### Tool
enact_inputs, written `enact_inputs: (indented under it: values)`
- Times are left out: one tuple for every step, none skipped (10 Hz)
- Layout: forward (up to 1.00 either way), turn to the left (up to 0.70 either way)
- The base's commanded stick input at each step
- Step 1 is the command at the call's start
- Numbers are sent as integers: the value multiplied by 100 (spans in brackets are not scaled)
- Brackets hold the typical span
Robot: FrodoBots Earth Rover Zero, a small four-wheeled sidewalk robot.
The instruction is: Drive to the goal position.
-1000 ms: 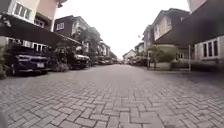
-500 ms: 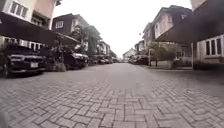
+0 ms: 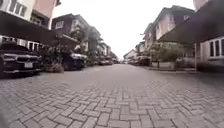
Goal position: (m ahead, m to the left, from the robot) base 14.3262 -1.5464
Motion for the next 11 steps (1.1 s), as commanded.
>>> enact_inputs:
  values:
    - [70, 0]
    - [70, 0]
    - [70, 0]
    - [70, 0]
    - [70, 0]
    - [70, 0]
    - [70, 0]
    - [70, 0]
    - [70, 0]
    - [70, 0]
    - [70, 0]
